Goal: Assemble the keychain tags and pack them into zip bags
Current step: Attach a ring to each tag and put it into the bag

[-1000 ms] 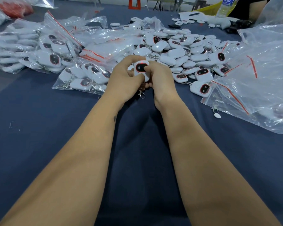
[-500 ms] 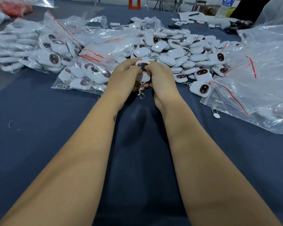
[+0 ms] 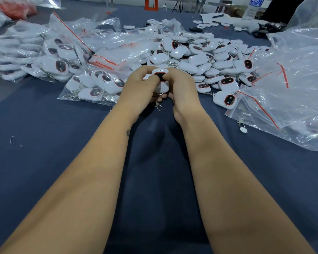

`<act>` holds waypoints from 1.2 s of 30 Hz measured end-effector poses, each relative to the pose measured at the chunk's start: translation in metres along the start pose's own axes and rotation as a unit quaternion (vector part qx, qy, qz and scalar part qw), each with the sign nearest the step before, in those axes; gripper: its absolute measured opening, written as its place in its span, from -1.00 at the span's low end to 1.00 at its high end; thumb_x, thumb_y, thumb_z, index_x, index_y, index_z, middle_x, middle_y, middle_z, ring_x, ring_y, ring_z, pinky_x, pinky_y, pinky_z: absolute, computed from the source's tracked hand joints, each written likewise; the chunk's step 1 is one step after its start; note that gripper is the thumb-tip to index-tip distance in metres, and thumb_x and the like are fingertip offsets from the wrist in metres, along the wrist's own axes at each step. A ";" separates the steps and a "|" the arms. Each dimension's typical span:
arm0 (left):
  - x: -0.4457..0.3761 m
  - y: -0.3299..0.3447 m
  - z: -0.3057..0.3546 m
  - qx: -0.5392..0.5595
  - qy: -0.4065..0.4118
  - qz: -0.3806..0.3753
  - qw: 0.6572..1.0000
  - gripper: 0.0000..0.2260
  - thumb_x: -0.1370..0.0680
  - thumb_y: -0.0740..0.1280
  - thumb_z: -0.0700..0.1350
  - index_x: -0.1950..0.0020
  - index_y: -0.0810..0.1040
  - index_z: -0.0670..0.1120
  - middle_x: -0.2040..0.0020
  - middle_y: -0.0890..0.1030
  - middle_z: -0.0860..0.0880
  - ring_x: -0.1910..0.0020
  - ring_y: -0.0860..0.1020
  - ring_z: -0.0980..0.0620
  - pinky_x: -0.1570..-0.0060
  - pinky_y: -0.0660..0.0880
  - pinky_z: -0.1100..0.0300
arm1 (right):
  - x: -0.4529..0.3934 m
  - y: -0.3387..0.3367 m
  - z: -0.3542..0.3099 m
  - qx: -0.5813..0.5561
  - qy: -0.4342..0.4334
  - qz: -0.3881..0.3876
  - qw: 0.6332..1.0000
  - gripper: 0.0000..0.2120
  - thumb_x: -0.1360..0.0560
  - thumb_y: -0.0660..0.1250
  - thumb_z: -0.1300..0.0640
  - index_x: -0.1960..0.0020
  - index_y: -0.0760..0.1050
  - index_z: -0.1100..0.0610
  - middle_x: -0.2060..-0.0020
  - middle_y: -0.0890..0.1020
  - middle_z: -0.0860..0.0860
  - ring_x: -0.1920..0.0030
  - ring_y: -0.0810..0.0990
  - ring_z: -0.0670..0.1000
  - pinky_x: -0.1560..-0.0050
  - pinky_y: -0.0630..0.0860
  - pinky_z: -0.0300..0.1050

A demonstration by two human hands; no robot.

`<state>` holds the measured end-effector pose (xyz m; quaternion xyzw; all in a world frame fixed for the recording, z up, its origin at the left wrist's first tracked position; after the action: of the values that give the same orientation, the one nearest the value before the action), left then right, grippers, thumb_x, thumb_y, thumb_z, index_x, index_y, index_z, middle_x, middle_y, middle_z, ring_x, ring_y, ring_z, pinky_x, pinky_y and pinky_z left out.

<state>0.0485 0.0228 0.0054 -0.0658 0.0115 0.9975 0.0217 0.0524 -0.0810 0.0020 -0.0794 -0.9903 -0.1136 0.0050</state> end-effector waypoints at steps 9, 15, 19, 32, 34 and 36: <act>0.000 -0.001 0.000 -0.024 0.003 0.014 1.000 -0.80 -0.56 0.23 -0.25 -0.07 0.59 -0.05 0.40 0.63 0.05 0.41 0.59 0.04 0.23 0.63 0.10 | 0.000 0.001 -0.002 0.021 0.007 0.007 1.000 -0.84 -0.48 0.18 0.37 0.05 0.52 0.29 0.29 0.51 0.17 0.49 0.41 0.01 0.41 0.37 -0.12; 0.000 -0.002 0.002 -0.023 0.004 0.018 1.000 -0.79 -0.54 0.23 -0.26 -0.02 0.60 -0.03 0.39 0.64 0.06 0.41 0.59 0.03 0.24 0.63 0.07 | 0.000 -0.001 -0.001 0.014 0.007 0.006 1.000 -0.84 -0.45 0.21 0.32 0.05 0.55 0.29 0.29 0.54 0.18 0.49 0.42 0.00 0.42 0.38 -0.12; 0.000 -0.002 0.001 -0.023 0.005 0.013 1.000 -0.78 -0.53 0.22 -0.26 -0.01 0.60 -0.01 0.38 0.64 0.05 0.42 0.59 0.03 0.21 0.64 0.03 | 0.000 0.000 0.000 0.015 0.008 0.008 1.000 -0.78 -0.44 0.22 0.31 -0.01 0.57 0.33 0.30 0.55 0.19 0.50 0.44 0.00 0.40 0.39 -0.11; 0.007 -0.005 0.013 -0.061 0.087 0.084 0.991 -0.71 -0.46 0.21 -0.16 -0.07 0.51 0.17 0.16 0.64 -0.09 0.16 0.61 -0.11 -0.05 0.59 -0.13 | 0.007 -0.003 -0.010 -0.054 -0.070 -0.012 0.996 -0.75 -0.51 0.29 0.31 0.27 0.57 0.07 0.40 0.62 -0.07 0.35 0.58 -0.11 0.29 0.51 -0.26; 0.008 -0.013 0.017 -0.101 0.120 0.137 0.978 -0.75 -0.45 0.21 -0.14 0.00 0.48 0.21 0.15 0.66 -0.05 0.16 0.60 -0.05 0.05 0.58 -0.01 | 0.008 -0.004 -0.011 -0.049 -0.077 0.003 0.996 -0.80 -0.52 0.30 0.30 0.21 0.58 0.07 0.37 0.62 -0.11 0.34 0.55 -0.17 0.27 0.47 -0.32; 0.008 -0.024 0.019 -0.196 0.139 0.202 0.950 -0.75 -0.44 0.23 -0.14 -0.05 0.47 0.15 0.25 0.60 0.08 0.22 0.55 0.06 0.23 0.48 0.13 | 0.009 -0.004 -0.012 -0.049 -0.077 0.017 0.996 -0.81 -0.53 0.31 0.29 0.17 0.59 0.05 0.34 0.60 -0.10 0.37 0.50 -0.16 0.33 0.41 -0.34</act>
<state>0.0389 0.0478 0.0224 -0.2029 -0.1687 0.9447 -0.1950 0.0430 -0.0857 0.0127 -0.1045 -0.9796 -0.1550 -0.0735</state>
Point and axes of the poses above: each hand's wrist, its own x-axis away from the middle knuckle, its own y-axis out of the palm, z = x × y, the point moved 4 cm from there along -x, towards the middle knuckle
